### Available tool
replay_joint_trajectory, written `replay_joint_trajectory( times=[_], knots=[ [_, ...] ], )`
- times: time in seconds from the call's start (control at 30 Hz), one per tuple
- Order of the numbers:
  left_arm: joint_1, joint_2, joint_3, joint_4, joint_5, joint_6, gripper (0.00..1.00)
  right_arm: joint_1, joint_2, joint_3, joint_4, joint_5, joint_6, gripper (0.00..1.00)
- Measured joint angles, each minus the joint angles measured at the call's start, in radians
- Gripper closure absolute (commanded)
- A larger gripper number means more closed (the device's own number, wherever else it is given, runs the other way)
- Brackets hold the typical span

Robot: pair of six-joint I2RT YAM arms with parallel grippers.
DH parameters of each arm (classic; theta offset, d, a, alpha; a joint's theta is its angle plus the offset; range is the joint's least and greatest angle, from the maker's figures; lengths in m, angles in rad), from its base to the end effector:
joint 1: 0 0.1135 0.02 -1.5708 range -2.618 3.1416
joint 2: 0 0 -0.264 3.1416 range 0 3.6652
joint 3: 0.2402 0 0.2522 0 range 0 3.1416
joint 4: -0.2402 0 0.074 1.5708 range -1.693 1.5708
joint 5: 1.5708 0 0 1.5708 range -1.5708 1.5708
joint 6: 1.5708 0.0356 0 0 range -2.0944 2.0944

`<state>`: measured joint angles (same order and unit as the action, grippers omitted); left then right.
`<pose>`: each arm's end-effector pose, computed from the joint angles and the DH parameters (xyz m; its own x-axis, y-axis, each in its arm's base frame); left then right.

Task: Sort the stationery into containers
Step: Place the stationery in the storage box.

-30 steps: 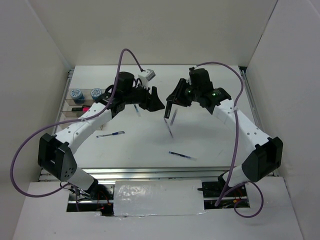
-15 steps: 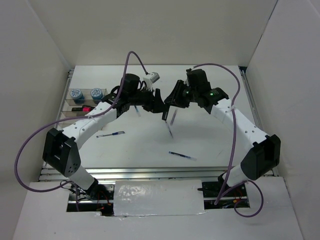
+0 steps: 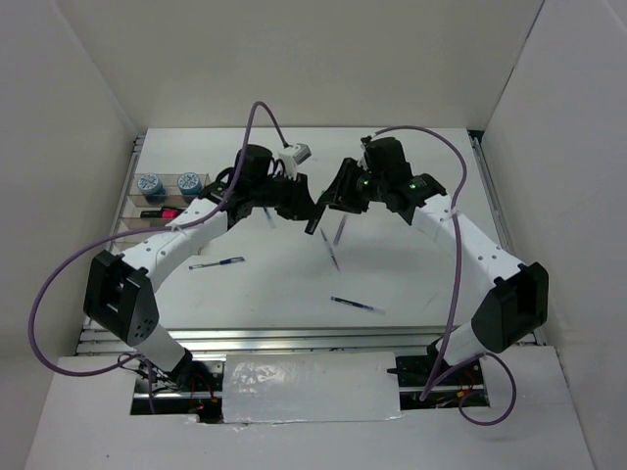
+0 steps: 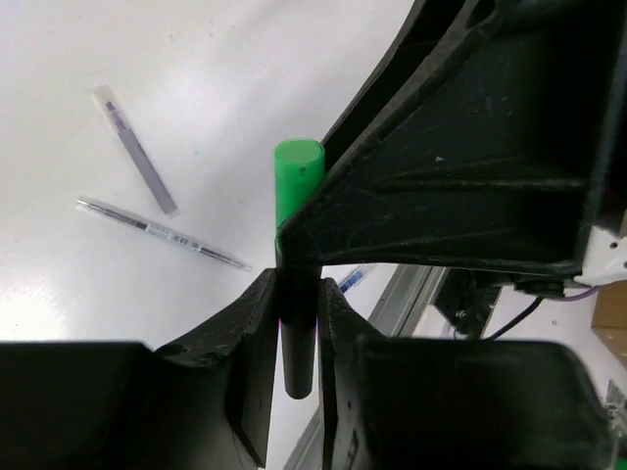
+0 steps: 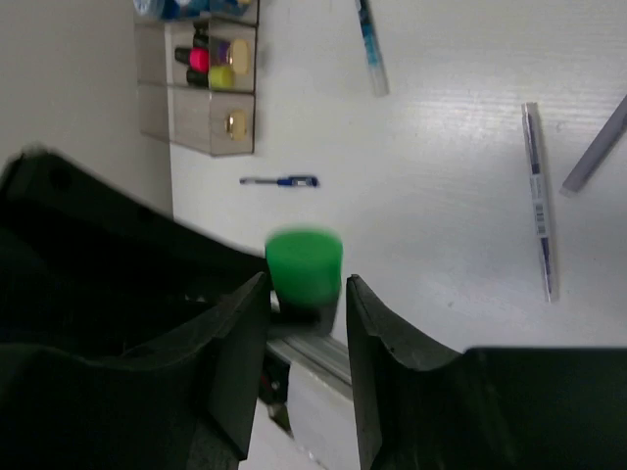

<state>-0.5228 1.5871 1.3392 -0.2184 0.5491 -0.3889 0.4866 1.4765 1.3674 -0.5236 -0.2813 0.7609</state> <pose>0.3111 -0.2007 0.3286 -0.6751 0.0158 -0.7376 0.6202 0.5536 -0.5558 0.2892 0.1642 0.3453 -0.8248 0.3131 -0.4708 -0.1082 0.7299 0.6750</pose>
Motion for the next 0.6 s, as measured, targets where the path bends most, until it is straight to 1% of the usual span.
replay_joint_trajectory(
  times=[0.07,0.17,0.27,0.33,0.37,0.47,0.53,0.6],
  knots=[
    [0.024,0.0,0.0,-0.023,-0.008,0.039,1.0,-0.001,0.0,0.0,0.003,-0.016,-0.006,0.42],
    [0.118,-0.001,0.0,-0.105,-0.027,0.13,1.0,-0.02,-0.005,0.0,0.006,-0.064,-0.034,0.42],
    [0.246,-0.018,-0.003,-0.195,-0.04,0.287,1.0,-0.085,-0.005,-0.001,0.007,-0.138,-0.08,0.41],
    [0.334,-0.056,-0.021,-0.238,-0.049,0.438,1.0,-0.15,-0.005,-0.003,0.008,-0.197,-0.126,0.41],
    [0.381,-0.083,-0.031,-0.265,-0.055,0.526,1.0,-0.179,-0.005,-0.007,0.008,-0.223,-0.15,0.42],
    [0.491,-0.155,-0.039,-0.338,-0.084,0.877,1.0,-0.235,-0.002,-0.014,0.0,-0.253,-0.21,0.43],
    [0.571,-0.185,-0.043,-0.377,-0.089,1.143,1.0,-0.235,0.003,-0.014,-0.01,-0.266,-0.237,0.43],
    [0.646,-0.187,-0.045,-0.407,-0.087,1.378,1.0,-0.229,0.012,-0.014,-0.017,-0.282,-0.256,0.42]
  ],
)
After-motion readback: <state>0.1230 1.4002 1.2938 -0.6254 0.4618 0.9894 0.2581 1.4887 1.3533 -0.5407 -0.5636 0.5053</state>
